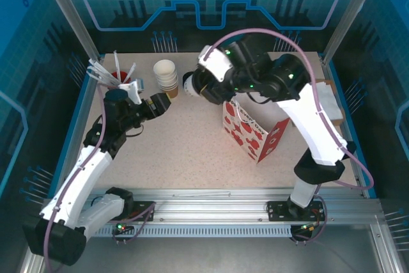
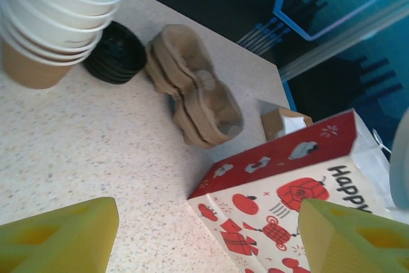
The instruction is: Pack the takeout coffee
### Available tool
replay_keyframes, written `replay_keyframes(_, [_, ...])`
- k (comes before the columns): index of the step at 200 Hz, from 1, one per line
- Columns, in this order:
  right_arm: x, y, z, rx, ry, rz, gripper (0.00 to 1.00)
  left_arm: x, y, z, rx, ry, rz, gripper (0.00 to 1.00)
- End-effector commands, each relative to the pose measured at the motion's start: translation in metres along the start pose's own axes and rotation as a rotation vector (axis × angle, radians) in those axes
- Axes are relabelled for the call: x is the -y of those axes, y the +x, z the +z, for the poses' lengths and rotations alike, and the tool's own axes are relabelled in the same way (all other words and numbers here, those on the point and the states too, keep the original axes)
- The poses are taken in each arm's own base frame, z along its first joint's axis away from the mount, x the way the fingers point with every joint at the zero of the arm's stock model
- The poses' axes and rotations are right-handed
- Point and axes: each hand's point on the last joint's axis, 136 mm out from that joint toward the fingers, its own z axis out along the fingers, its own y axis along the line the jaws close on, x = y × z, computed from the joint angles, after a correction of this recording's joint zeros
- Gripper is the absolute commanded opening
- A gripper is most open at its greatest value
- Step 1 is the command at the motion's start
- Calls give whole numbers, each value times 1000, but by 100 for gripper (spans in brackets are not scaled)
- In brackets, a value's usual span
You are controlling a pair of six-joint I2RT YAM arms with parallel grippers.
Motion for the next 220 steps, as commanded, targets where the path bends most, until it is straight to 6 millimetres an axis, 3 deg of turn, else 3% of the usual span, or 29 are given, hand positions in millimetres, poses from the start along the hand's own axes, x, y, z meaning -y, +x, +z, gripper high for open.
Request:
replay_keyframes(1, [27, 17, -36, 9, 74, 66, 47, 29, -10, 6, 3, 33, 118, 76])
replay_keyframes(43, [68, 60, -71, -21, 197, 190, 46, 87, -5, 37, -54, 148, 261, 76])
replay_keyframes(79, [75, 100, -77, -87, 236, 262, 46, 121, -1, 63, -116, 237, 385, 76])
replay_keyframes(140, [69, 148, -73, -258, 231, 311, 45, 142, 9, 96, -212, 284, 497, 75])
replay_keyframes(220, [63, 178, -43, -429, 168, 339, 46, 148, 29, 112, -297, 313, 531, 75])
